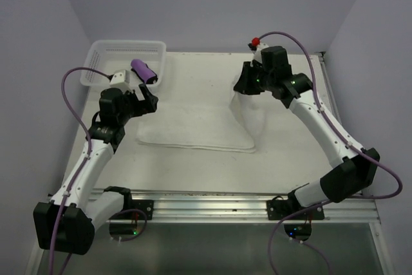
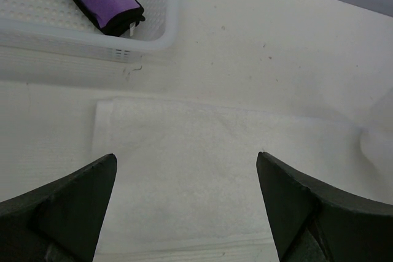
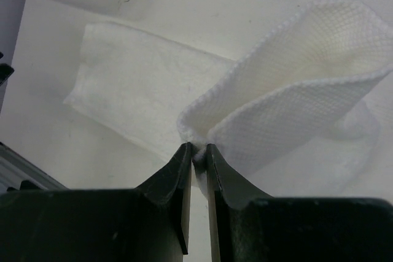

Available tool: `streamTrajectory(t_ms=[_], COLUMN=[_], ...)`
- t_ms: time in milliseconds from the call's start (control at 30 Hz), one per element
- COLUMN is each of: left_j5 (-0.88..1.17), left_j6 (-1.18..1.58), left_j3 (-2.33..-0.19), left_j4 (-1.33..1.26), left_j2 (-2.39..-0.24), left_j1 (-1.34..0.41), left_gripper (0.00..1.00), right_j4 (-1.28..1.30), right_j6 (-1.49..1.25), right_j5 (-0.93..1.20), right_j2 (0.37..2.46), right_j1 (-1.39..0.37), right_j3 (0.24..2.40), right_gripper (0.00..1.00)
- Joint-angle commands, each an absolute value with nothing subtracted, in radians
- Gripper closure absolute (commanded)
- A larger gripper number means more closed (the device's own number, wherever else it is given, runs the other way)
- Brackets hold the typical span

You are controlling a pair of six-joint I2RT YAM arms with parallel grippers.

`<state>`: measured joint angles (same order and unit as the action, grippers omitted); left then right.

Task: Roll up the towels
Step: Fold the towel

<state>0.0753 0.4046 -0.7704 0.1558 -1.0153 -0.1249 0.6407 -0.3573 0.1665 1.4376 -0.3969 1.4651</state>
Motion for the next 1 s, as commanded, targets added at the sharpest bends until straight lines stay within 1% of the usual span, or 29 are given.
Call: streamTrajectory(t_ms=[0, 133, 367, 500, 733, 800, 967], left_j5=[0.022, 0.011, 0.017, 0.011, 0.005, -0.031, -0.109], left_j6=[0.4, 0.402, 0.4, 0.399, 0.403, 0.405, 0.423], left_j3=[-0.765, -0.767, -0.767, -0.765, -0.765, -0.767, -0.778], left_j4=[0.169, 0.172, 0.173, 0.176, 0.181, 0.189, 0.218], left_j2=[-0.988, -0.982, -0.982, -0.979, -0.969, -0.971, -0.963], left_j1=[-0.129, -0.129, -0.129, -0.129, -0.129, -0.129, -0.129], left_gripper=[0.0, 0.0, 0.0, 0.0, 0.0, 0.0, 0.0], right_j4=[0.638, 0.637, 0.614, 0.629, 0.667, 0.684, 0.637], right_j6=[-0.339, -0.33, -0.336, -0.337, -0.328, -0.325, -0.336], right_j5=[0.158, 0.146, 0.132, 0.12, 0.098, 0.1, 0.155], right_j2=[1.488, 1.584, 1.73, 1.811, 1.89, 1.905, 1.943], right_j1=[-0.469, -0.56, -0.664, -0.719, -0.784, -0.793, -0.816], right_j3=[1.566, 1.631, 1.724, 1.828, 2.008, 2.058, 2.04], right_gripper=[1.0, 1.0, 1.0, 1.0, 1.0, 1.0, 1.0])
